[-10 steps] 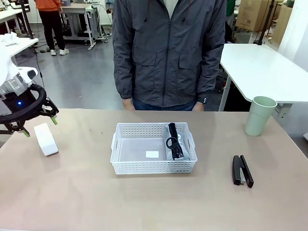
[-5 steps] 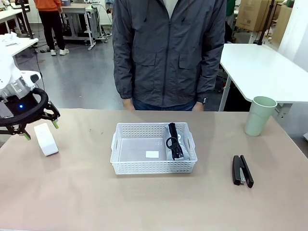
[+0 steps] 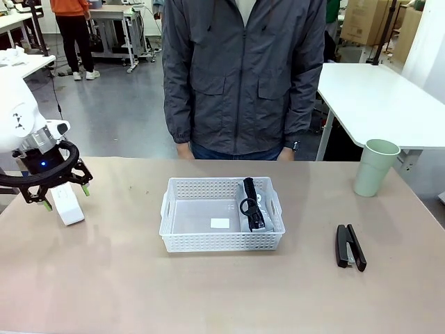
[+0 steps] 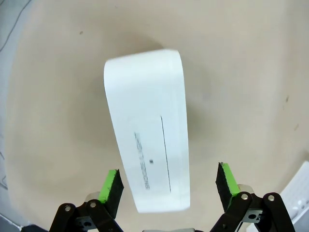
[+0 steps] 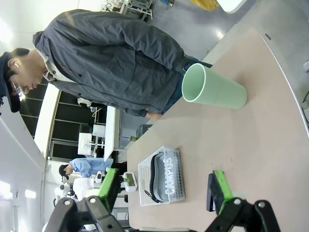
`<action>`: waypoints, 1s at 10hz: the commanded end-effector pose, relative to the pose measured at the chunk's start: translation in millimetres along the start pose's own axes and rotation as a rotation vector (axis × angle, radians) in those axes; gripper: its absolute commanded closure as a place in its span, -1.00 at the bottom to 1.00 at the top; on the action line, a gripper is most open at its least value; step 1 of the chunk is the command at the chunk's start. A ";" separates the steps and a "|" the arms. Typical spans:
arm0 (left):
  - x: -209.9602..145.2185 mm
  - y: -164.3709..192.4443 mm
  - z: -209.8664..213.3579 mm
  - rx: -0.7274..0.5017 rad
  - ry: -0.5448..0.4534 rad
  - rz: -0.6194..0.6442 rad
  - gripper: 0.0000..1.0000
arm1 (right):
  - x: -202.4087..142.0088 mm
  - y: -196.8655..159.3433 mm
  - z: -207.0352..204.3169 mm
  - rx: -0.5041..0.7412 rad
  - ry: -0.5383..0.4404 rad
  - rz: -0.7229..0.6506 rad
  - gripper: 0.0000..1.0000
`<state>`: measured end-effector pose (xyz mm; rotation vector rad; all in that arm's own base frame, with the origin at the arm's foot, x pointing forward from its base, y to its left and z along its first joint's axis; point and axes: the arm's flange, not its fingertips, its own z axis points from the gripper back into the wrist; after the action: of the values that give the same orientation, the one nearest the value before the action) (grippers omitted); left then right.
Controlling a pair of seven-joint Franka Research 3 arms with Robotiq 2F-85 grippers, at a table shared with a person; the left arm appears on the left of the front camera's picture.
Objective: Efficiently arrange items inside the basket to fit them all.
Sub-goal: Pick up the Digital clock and place it inside the Organizing basket.
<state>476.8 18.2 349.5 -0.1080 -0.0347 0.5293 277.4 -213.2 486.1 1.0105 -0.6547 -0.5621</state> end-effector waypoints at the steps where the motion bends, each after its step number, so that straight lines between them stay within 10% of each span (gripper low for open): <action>1: 13.8 -0.3 -10.7 0.019 0.006 -0.005 -1.00 | 2.7 0.4 0.3 0.025 -0.008 0.009 -1.00; 10: 25.5 -2.3 -26.9 0.051 0.051 0.027 -1.00 | 2.7 0.4 0.3 0.025 -0.008 0.009 -1.00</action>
<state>497.9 26.2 320.9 -0.0936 0.0379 0.5467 277.4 -213.2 486.1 1.0109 -0.6544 -0.5617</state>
